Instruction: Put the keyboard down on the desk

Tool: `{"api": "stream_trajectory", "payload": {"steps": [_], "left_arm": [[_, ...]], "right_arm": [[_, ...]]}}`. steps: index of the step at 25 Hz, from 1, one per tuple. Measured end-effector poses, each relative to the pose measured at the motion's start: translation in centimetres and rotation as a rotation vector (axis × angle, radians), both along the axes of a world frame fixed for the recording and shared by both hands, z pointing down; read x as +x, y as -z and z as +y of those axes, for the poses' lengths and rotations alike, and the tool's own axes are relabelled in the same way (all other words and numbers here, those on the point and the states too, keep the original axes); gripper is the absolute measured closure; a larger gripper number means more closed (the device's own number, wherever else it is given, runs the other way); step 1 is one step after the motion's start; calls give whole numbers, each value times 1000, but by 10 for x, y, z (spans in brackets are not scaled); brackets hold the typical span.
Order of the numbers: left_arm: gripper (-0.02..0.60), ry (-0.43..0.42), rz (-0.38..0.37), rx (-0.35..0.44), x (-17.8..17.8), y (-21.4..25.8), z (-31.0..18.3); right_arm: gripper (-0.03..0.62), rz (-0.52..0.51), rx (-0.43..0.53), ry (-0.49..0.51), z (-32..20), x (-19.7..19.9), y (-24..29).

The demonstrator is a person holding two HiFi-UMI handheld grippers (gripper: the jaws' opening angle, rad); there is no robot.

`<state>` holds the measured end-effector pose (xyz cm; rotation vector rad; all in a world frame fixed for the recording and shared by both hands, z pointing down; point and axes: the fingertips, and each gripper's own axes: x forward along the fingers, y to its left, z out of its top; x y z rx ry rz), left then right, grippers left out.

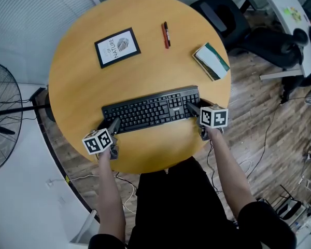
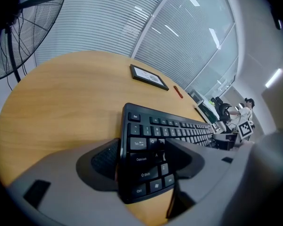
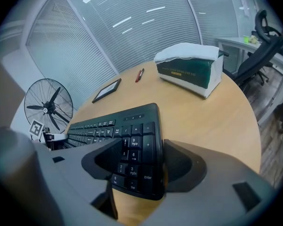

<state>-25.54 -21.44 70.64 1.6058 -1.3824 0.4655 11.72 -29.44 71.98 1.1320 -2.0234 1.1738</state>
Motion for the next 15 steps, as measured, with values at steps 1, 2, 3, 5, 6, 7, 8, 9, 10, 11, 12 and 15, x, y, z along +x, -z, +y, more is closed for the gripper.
{"api": "stream_trajectory", "payload": {"steps": [1,2,3,5,6,7,8,9,10,11,12,15], "left_arm": [[301,0,-3,1,0,0,0],[301,-1,-7,1,0,0,-1],[301,-1,-10,1,0,1,0],[301,-1,-11,0,1,1,0],[301,-1,-10,-1,1,1,0],[301,-2,-10,-2,1,0,0],[301,-1,-13,-3,1,0,0],[301,0,-16,-5,0,0,1],[301,1,-18,-10,1,0,1],[301,4,-18,-17,1,-1,3],[301,7,-19,-24,1,-1,5],[301,5,-45,-27,-1,3,9]], "right_arm": [[306,5,0,0,0,0,0],[306,13,1,0,0,0,0],[304,23,2,1,0,1,0],[304,46,10,5,0,1,1],[304,56,16,7,0,2,2],[306,62,20,7,0,2,2],[306,65,22,7,0,2,2],[305,65,23,6,0,2,2],[305,65,24,5,0,2,3],[305,64,24,4,0,2,3],[304,64,22,3,0,1,4],[304,76,15,8,-1,0,5]]}}
